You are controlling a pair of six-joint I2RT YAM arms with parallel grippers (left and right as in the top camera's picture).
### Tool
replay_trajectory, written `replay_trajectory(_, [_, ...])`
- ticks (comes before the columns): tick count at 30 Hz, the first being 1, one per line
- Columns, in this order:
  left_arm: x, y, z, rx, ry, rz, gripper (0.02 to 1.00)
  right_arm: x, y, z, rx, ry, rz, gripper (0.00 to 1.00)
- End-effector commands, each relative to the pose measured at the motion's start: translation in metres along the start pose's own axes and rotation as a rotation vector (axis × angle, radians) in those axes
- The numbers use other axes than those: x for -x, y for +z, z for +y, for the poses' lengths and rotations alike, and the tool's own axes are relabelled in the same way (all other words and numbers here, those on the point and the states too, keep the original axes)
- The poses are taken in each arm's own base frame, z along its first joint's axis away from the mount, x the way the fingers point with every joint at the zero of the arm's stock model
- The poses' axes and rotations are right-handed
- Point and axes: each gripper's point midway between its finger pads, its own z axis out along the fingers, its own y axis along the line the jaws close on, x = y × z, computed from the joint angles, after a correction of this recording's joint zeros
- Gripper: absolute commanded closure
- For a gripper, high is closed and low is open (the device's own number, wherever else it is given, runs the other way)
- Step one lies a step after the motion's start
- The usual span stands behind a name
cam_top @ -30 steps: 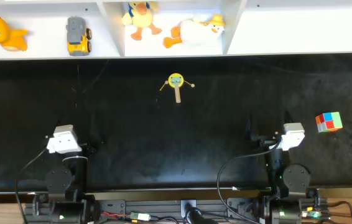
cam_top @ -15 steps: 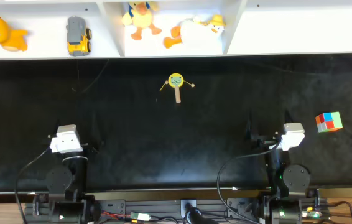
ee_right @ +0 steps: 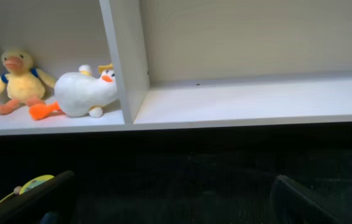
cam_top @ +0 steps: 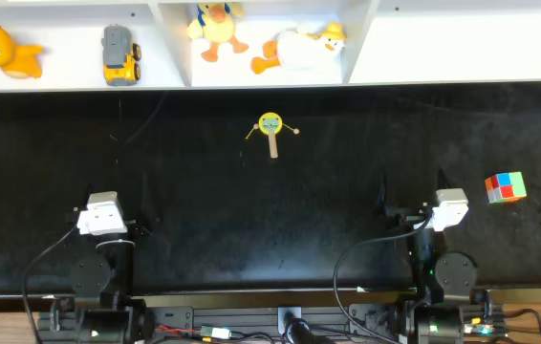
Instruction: Store Toys
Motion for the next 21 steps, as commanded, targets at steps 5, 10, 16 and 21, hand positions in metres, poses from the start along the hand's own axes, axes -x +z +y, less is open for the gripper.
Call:
replay_trajectory(5, [0.0016,-0.0007,0.0012,0.008,0.022,-0.010,0.020,-0.0034,0.0003,0.0012,0.007,0.004,0.001,0.005])
replay_trajectory(10, [0.0016,-0.0007,0.0012,0.008,0.022,-0.010,0.020,-0.0034,0.0003,0.0012,0.007,0.004,0.001,0.005])
replay_trajectory(16, [0.0016,-0.0007,0.0012,0.008,0.022,-0.010,0.020,-0.0034,0.0003,0.0011,0.007,0.004,0.001,0.005])
replay_trajectory(21, [0.0016,-0.0007,0.0012,0.008,0.022,-0.010,0.020,-0.0042,0.0002,-0.0063,-0.036,-0.002,0.003,0.005])
